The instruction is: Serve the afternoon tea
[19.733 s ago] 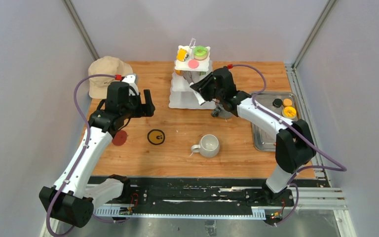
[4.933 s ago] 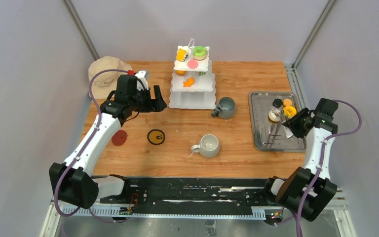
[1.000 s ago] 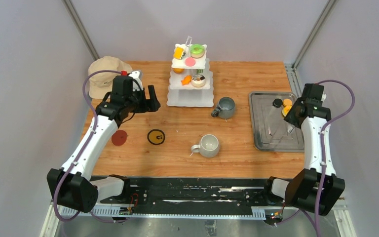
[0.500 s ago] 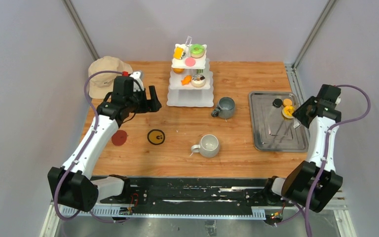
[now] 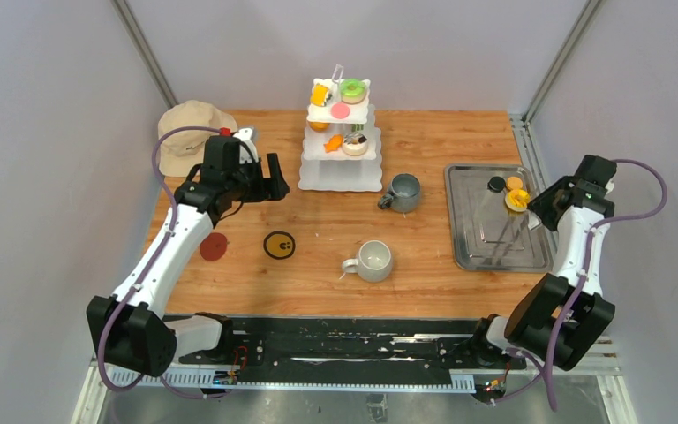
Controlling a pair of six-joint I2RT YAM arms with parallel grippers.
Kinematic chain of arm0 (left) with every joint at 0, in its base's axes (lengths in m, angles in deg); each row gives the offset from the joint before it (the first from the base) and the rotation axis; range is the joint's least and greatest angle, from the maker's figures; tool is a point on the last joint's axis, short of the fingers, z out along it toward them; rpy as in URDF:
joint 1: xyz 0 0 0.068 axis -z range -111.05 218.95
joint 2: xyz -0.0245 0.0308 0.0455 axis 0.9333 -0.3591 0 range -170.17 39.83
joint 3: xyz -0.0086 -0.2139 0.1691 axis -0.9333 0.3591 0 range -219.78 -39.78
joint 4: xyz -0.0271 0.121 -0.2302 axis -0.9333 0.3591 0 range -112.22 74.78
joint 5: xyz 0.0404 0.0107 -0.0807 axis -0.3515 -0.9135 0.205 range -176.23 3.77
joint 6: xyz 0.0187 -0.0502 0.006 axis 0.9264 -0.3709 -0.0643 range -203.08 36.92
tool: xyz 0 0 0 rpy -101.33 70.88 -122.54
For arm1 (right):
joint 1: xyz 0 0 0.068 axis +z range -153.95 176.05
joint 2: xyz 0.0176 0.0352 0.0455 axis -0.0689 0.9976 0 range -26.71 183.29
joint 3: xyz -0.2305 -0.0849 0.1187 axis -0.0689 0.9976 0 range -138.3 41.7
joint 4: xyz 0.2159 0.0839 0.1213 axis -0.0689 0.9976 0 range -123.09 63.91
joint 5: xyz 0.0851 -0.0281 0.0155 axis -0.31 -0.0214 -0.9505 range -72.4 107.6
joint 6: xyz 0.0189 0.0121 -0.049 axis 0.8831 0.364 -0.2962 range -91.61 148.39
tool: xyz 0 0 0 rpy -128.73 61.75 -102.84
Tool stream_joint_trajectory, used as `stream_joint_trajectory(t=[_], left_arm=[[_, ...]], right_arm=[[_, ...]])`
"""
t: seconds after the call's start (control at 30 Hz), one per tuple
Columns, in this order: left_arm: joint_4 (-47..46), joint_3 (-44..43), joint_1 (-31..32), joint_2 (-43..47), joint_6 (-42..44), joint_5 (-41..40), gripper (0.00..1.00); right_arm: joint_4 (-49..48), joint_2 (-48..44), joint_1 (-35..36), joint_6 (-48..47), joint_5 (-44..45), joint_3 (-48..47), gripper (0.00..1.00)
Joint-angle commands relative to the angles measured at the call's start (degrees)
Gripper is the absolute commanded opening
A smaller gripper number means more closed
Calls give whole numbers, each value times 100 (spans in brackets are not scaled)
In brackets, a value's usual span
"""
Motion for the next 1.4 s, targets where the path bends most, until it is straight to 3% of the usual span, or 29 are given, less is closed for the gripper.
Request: stream_joint_trajectory(t=[0.0,0.47,0.6,0.9,1.37], left_arm=[[-158,-26,-16,-63,-18,60,88],[-167,-12,-16,-127,11,59,88],[-168,-12,-12,-117,12,48,88],[-158,5,-12,-95,9,60,88],[-163,78,-16,62,6,58,88]], right_arm=[[-157,-114,-137,96,-100,119,37],[-235,214,-289,193,-706,261,37],[-235,277,-326,183,-847,291,31],[-174,17,-374,161,-923,253,2],[45,-527,-375,156,-1061,199,1]])
